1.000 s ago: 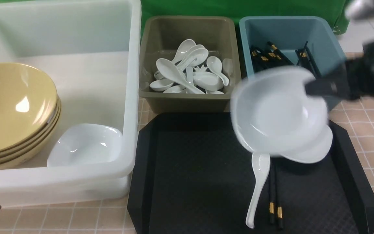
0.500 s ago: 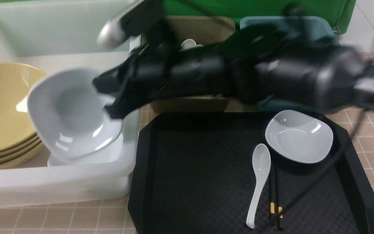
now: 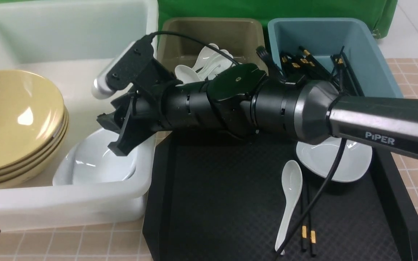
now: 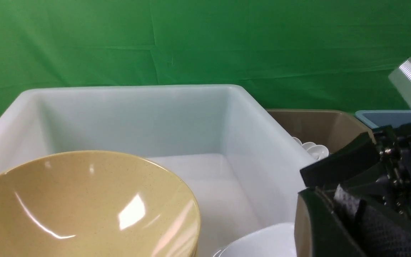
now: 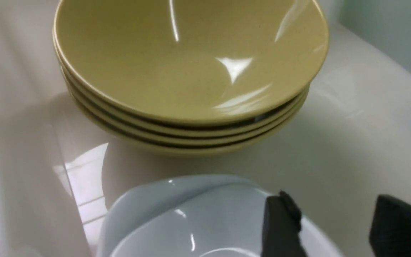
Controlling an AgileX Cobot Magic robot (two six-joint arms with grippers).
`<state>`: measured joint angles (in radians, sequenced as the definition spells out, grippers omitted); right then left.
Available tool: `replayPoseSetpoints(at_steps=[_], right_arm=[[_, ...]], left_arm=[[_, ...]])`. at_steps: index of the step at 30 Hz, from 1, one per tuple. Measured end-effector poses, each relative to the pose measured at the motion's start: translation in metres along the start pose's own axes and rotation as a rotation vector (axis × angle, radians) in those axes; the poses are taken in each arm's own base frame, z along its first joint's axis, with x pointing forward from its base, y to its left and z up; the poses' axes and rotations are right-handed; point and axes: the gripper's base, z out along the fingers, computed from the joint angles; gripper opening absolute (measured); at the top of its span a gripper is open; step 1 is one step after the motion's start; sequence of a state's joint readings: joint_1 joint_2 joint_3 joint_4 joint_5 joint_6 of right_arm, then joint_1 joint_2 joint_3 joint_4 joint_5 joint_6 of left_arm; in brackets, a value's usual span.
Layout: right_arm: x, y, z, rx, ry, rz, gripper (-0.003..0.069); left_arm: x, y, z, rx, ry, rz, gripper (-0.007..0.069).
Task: On brown table put chopsticks spoon bowls plates into blue grey white boxes.
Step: 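Reach down and grasp the white spoon resting in the bowl with the right gripper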
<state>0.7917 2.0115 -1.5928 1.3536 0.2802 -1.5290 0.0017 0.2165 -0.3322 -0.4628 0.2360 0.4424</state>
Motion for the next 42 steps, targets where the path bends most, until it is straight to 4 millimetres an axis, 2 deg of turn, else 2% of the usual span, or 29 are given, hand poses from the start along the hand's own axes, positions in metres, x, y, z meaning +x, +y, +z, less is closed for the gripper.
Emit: replayPoseSetpoints(at_steps=[1,2,3,4,6,8,9,10,11,12,13,15,17,19,22,25,29,33,34,35,38,42], right_arm=[[0.000,0.000,0.000,0.000,0.000,0.003,0.0440],[-0.013,-0.002,-0.012,0.004,-0.028,0.005,0.0505],[-0.017,-0.003,-0.017,0.004,-0.036,0.006,0.0519],[-0.034,-0.007,-0.036,0.000,-0.062,0.006,0.0563],[-0.053,-0.017,-0.069,-0.003,-0.070,0.010,0.0585],[-0.065,-0.029,-0.104,0.015,-0.026,0.021,0.0585],[-0.065,-0.036,-0.115,0.031,0.001,0.080,0.0582],[-0.064,-0.044,-0.132,0.053,0.064,0.141,0.0576],[-0.062,-0.046,-0.138,0.054,0.107,0.169,0.0573],[-0.050,-0.058,-0.157,0.108,0.246,0.266,0.0558],[-0.037,-0.066,-0.167,0.156,0.360,0.324,0.0547],[0.004,-0.078,-0.180,0.248,0.595,0.413,0.0531],[0.042,-0.076,-0.183,0.270,0.744,0.471,0.0526],[0.083,-0.065,-0.183,0.265,0.840,0.529,0.0522],[0.118,-0.055,-0.179,0.281,0.839,0.586,0.0520],[0.138,-0.051,-0.171,0.309,0.773,0.637,0.0519],[0.148,-0.052,-0.159,0.323,0.727,0.671,0.0496],[0.159,-0.054,-0.145,0.329,0.711,0.653,0.0415],[0.162,-0.055,-0.142,0.335,0.706,0.649,0.0370],[0.162,-0.055,-0.142,0.336,0.704,0.648,0.0370],[0.163,-0.059,-0.139,0.355,0.673,0.636,0.0221],[0.161,-0.061,-0.138,0.365,0.649,0.622,0.0076]], left_arm=[[0.000,0.000,0.000,0.000,0.001,0.000,0.0022],[0.000,0.000,0.000,0.000,0.001,0.000,0.0022],[0.000,0.000,0.000,0.000,0.001,0.000,0.0022],[0.000,0.000,0.000,0.000,0.001,0.000,0.0022],[0.000,0.000,0.000,0.001,0.003,0.001,0.0022],[0.001,0.000,0.000,0.003,0.006,0.002,0.0022],[0.001,0.000,0.000,0.003,0.007,0.002,0.0022],[0.001,0.000,0.000,0.003,0.008,0.002,0.0022],[0.001,0.000,0.000,0.003,0.008,0.002,0.0022],[0.001,0.000,0.000,0.003,0.008,0.002,0.0022],[0.001,0.000,0.000,0.003,0.008,0.002,0.0022],[0.004,0.001,0.001,-0.011,-0.004,0.000,0.0022],[0.010,0.003,0.003,-0.027,-0.013,-0.009,0.0022],[0.015,0.004,0.004,-0.042,-0.022,-0.021,0.0022],[0.017,0.006,0.005,-0.053,-0.037,-0.040,0.0022],[0.017,0.006,0.005,-0.058,-0.044,-0.044,0.0022],[0.017,0.006,0.005,-0.057,-0.045,-0.045,0.0022],[0.017,0.006,0.005,-0.057,-0.045,-0.045,0.0022],[0.017,0.006,0.005,-0.057,-0.045,-0.045,0.0022],[0.017,0.006,0.005,-0.057,-0.045,-0.045,0.0022],[0.017,0.006,0.005,-0.057,-0.045,-0.046,0.0022],[0.017,0.006,0.005,-0.057,-0.045,-0.048,0.0022]])
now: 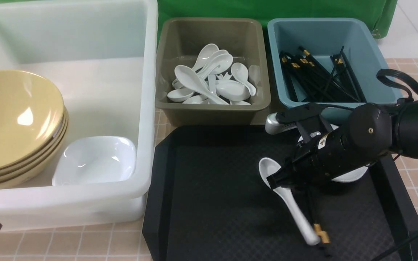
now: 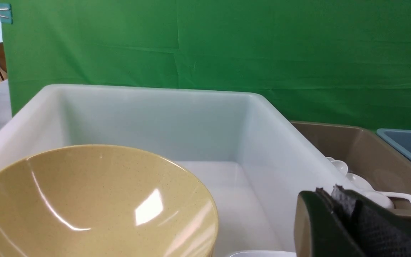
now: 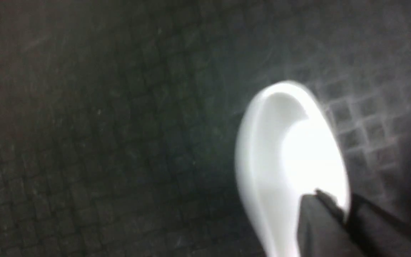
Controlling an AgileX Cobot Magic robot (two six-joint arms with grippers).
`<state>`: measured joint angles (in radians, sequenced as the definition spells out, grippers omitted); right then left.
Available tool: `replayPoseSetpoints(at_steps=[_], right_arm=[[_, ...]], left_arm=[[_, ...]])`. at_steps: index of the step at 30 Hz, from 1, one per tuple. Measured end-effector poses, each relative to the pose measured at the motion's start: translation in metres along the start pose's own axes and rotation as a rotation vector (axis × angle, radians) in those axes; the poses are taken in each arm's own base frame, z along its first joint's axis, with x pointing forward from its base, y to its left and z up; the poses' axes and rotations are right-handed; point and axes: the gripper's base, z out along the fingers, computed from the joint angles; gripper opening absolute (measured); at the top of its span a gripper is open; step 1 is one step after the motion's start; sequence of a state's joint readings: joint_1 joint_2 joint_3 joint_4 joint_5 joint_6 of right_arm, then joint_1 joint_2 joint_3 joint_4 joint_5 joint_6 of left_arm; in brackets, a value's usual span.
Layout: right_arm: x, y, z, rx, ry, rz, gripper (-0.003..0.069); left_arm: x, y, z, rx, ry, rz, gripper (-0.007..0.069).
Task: On brown table put chopsticks spoon bowls plates into blue grey white boxes.
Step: 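Reach down and grasp the white spoon resting in the bowl with the right gripper, then place the white spoon into the bin of spoons with the right gripper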
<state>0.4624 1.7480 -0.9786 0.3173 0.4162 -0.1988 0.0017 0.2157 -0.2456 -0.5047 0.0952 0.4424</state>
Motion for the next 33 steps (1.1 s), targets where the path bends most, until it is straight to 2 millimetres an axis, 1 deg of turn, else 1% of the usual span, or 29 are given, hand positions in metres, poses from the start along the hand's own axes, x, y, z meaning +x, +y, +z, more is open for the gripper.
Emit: replayPoseSetpoints(at_steps=[3,5,7,9,11,13,14,15,18,20,21,22,23,24,25,26,27,28,30,31,33], right_arm=[[-0.008,0.003,-0.006,-0.014,0.007,-0.012,0.0067],[-0.017,0.008,-0.017,-0.028,-0.018,-0.043,0.0067],[-0.031,0.013,-0.030,-0.036,-0.074,-0.077,0.0067],[-0.042,0.015,-0.039,-0.039,-0.119,-0.098,0.0067],[-0.055,0.017,-0.047,-0.038,-0.178,-0.112,0.0067],[-0.070,0.018,-0.054,-0.023,-0.274,-0.139,0.0067],[-0.072,0.018,-0.055,-0.021,-0.287,-0.140,0.0067],[-0.090,0.019,-0.066,0.004,-0.431,-0.154,0.0067],[-0.121,0.020,-0.080,0.049,-0.682,-0.150,0.0067],[-0.145,0.020,-0.085,0.082,-0.848,-0.140,0.0067],[-0.157,0.020,-0.082,0.094,-0.903,-0.140,0.0067],[-0.159,0.020,-0.082,0.100,-0.917,-0.143,0.0068],[-0.173,0.020,-0.073,0.115,-0.947,-0.159,0.0078],[-0.179,0.019,-0.065,0.119,-0.947,-0.169,0.0089],[-0.183,0.018,-0.053,0.124,-0.928,-0.181,0.0109],[-0.188,0.018,-0.045,0.124,-0.916,-0.191,0.0132],[-0.190,0.016,-0.029,0.122,-0.864,-0.207,0.0176],[-0.192,0.014,-0.022,0.119,-0.831,-0.223,0.0210],[-0.191,0.010,-0.007,0.108,-0.711,-0.278,0.0295],[-0.188,0.007,-0.004,0.091,-0.630,-0.303,0.0340],[-0.184,0.002,-0.015,0.049,-0.498,-0.326,0.0388]], left_arm=[[0.000,0.000,0.000,0.000,0.000,0.000,0.0022],[0.000,0.000,0.000,0.000,0.000,0.000,0.0022],[0.000,0.000,0.000,0.000,0.000,0.000,0.0022],[0.000,0.000,0.000,0.000,0.000,0.000,0.0022],[0.000,0.000,0.000,0.000,0.000,0.000,0.0022],[0.000,0.000,0.000,0.000,0.000,0.000,0.0022],[0.000,0.000,0.000,0.000,0.000,0.000,0.0022],[0.000,0.000,0.000,0.000,0.000,0.000,0.0022],[0.000,0.000,0.000,0.000,0.000,0.000,0.0022],[0.000,0.000,0.000,0.000,0.000,-0.001,0.0022],[0.000,0.000,0.000,0.000,0.000,-0.001,0.0022],[0.000,0.000,0.000,0.000,0.000,-0.001,0.0022],[0.000,0.000,0.000,0.000,0.000,-0.001,0.0022],[0.000,0.000,0.000,0.000,0.001,-0.001,0.0022],[0.001,0.000,0.000,0.000,0.002,-0.001,0.0022],[0.002,0.000,0.000,0.000,0.005,-0.001,0.0022],[0.003,0.000,0.000,0.000,0.009,-0.002,0.0022],[0.004,0.000,0.001,-0.001,0.011,-0.002,0.0022],[0.007,0.000,0.001,-0.001,0.020,-0.001,0.0022],[0.007,0.000,0.001,-0.001,0.022,-0.001,0.0022],[0.008,0.001,0.001,-0.001,0.022,0.000,0.0022]])
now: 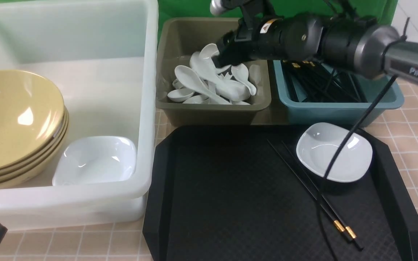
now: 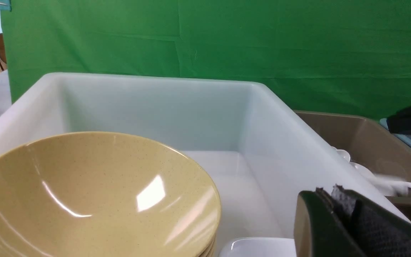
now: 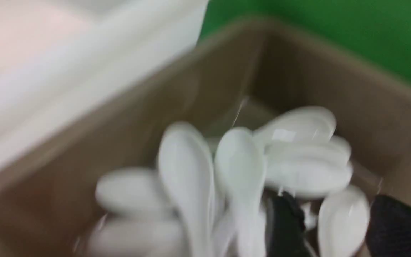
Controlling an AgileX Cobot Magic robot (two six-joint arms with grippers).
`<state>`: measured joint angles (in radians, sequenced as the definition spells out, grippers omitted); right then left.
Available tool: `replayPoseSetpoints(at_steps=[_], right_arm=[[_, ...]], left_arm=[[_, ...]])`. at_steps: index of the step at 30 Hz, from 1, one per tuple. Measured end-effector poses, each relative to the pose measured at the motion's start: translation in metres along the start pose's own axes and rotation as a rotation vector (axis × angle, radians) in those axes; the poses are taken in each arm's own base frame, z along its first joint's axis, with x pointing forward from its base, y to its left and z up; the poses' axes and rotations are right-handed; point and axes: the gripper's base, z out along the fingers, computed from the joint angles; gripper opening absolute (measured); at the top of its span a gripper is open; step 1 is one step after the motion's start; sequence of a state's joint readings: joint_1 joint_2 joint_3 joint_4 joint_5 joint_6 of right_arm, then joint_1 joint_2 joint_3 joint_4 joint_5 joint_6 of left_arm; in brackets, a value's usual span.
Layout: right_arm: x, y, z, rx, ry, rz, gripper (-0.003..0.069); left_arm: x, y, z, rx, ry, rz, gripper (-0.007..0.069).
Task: On brown table put chopsticks spoon bowls plates into blue grey white boxes.
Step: 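Place the white spoon into the bin of spoons with the right gripper, then move the grippers toward the tableware on the black tray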
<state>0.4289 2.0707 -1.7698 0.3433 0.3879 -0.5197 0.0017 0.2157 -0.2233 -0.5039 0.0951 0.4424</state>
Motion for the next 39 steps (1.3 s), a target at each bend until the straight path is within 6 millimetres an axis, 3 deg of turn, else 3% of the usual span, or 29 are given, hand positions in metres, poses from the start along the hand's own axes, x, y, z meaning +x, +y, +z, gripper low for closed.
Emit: replayPoseSetpoints(at_steps=[2,6,8,10,11,12,15,18,24,32,36,39], right_arm=[[-0.002,-0.005,-0.023,-0.058,0.120,0.018,0.0406],[0.001,-0.004,-0.090,-0.127,0.354,0.030,0.0391],[0.022,0.005,-0.114,-0.150,0.454,0.054,0.0372],[0.056,0.017,-0.124,-0.169,0.556,0.077,0.0360],[0.059,0.018,-0.125,-0.170,0.565,0.078,0.0360],[0.085,0.026,-0.130,-0.176,0.616,0.085,0.0358],[0.136,0.037,-0.130,-0.170,0.691,0.108,0.0362],[0.160,0.040,-0.125,-0.141,0.692,0.103,0.0384],[0.174,0.036,-0.105,-0.096,0.645,0.091,0.0437],[0.187,0.034,-0.088,-0.090,0.689,0.069,0.0437],[0.188,0.033,-0.087,-0.090,0.708,0.058,0.0330],[0.188,0.033,-0.087,-0.091,0.713,0.057,0.0179]], left_arm=[[0.000,0.000,0.000,0.000,0.000,0.000,0.0022],[0.000,0.000,0.000,0.000,0.000,-0.001,0.0022],[0.000,0.000,0.000,-0.001,-0.002,-0.001,0.0022],[0.000,0.000,0.000,-0.003,-0.007,-0.001,0.0022],[0.000,0.000,0.000,-0.004,-0.007,-0.001,0.0022],[-0.001,0.001,0.000,-0.006,-0.013,-0.001,0.0022],[-0.002,0.001,0.000,-0.011,-0.022,-0.002,0.0022],[-0.002,0.001,0.000,-0.011,-0.023,-0.003,0.0022],[-0.002,0.001,0.000,-0.012,-0.026,-0.004,0.0022],[-0.002,0.001,0.000,-0.013,-0.026,-0.004,0.0022],[-0.002,0.001,0.000,-0.013,-0.026,-0.004,0.0022],[-0.002,0.001,0.000,-0.013,-0.026,-0.004,0.0022]])
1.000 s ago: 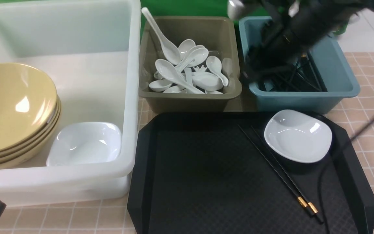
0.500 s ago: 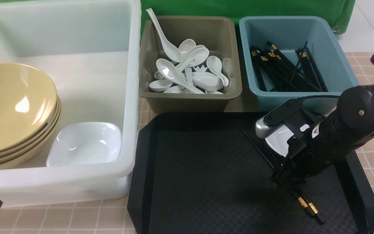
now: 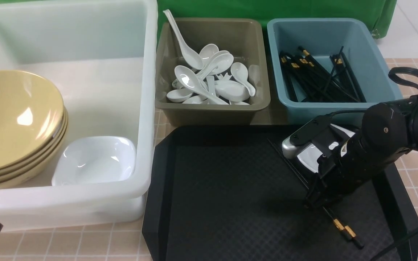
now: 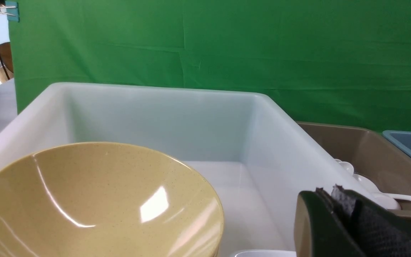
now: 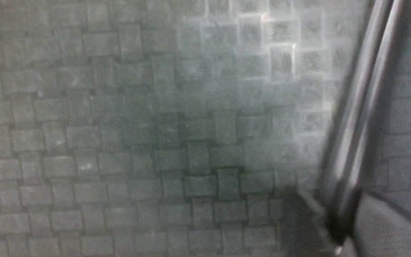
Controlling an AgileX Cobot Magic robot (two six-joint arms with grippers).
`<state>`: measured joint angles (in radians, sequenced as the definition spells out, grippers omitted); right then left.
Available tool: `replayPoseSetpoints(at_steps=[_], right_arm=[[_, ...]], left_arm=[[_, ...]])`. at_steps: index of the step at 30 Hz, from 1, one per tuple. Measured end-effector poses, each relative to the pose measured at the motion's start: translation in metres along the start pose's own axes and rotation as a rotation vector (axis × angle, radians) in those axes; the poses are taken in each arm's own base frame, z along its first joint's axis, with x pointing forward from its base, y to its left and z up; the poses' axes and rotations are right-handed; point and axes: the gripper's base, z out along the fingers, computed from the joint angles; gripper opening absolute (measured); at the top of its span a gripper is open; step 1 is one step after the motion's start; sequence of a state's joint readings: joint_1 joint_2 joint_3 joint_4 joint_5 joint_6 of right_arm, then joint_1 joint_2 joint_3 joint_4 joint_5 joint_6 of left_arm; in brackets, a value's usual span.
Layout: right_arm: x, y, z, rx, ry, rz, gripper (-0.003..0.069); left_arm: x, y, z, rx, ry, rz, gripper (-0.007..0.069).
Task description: On brown table put chopsticks spoon bowls plates into blue grey white boxes.
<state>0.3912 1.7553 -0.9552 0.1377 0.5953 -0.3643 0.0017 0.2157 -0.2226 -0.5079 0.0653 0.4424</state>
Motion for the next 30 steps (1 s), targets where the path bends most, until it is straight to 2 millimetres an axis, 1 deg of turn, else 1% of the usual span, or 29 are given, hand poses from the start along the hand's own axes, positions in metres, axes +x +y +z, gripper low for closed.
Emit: replayPoseSetpoints(at_steps=[2,5,7,9,14,15,16,19,20,23,24,25,26,28,30], right_arm=[[0.000,0.000,0.000,-0.004,0.006,0.003,0.0139],[0.003,0.003,-0.006,-0.028,0.042,0.009,0.0144],[0.008,0.006,-0.016,-0.042,0.065,0.004,0.0144],[0.009,0.008,-0.033,-0.035,0.025,-0.002,0.0140],[0.004,0.010,-0.087,0.029,-0.198,-0.018,0.0140],[0.004,0.010,-0.087,0.029,-0.198,-0.018,0.0140],[0.001,0.010,-0.101,0.057,-0.283,-0.027,0.0140],[-0.014,0.006,-0.120,0.139,-0.484,-0.067,0.0140],[-0.024,0.002,-0.128,0.190,-0.599,-0.080,0.0140],[-0.051,-0.013,-0.141,0.353,-0.925,-0.079,0.0140],[-0.054,-0.016,-0.142,0.377,-0.967,-0.076,0.0140],[-0.065,-0.026,-0.141,0.452,-1.093,-0.055,0.0140],[-0.073,-0.037,-0.136,0.500,-1.165,-0.026,0.0140],[-0.082,-0.053,-0.119,0.519,-1.183,0.040,0.0140],[-0.091,-0.070,-0.095,0.501,-1.134,0.117,0.0140]], left_arm=[[0.000,0.000,0.000,0.000,0.000,0.000,0.0022],[0.000,0.000,0.000,0.000,0.000,0.000,0.0022],[0.000,0.000,0.000,0.000,0.000,0.000,0.0022],[0.000,0.000,0.000,0.000,0.000,0.000,0.0022],[0.000,0.000,0.000,0.000,0.000,0.000,0.0022],[0.000,0.000,0.000,0.000,0.000,0.000,0.0022],[0.000,0.000,0.000,0.000,0.000,0.000,0.0022],[0.000,0.000,0.000,0.001,0.000,0.000,0.0022],[0.000,0.000,0.000,0.001,0.000,0.000,0.0022],[0.000,0.000,0.000,0.000,-0.002,0.000,0.0022],[0.000,0.000,0.000,0.000,-0.002,0.000,0.0022],[0.000,0.000,0.000,0.000,-0.002,0.000,0.0022],[0.000,0.000,0.000,-0.001,-0.003,0.000,0.0022],[0.000,0.000,0.000,-0.001,-0.003,0.000,0.0022],[0.000,0.000,0.000,-0.001,-0.003,0.000,0.0022]])
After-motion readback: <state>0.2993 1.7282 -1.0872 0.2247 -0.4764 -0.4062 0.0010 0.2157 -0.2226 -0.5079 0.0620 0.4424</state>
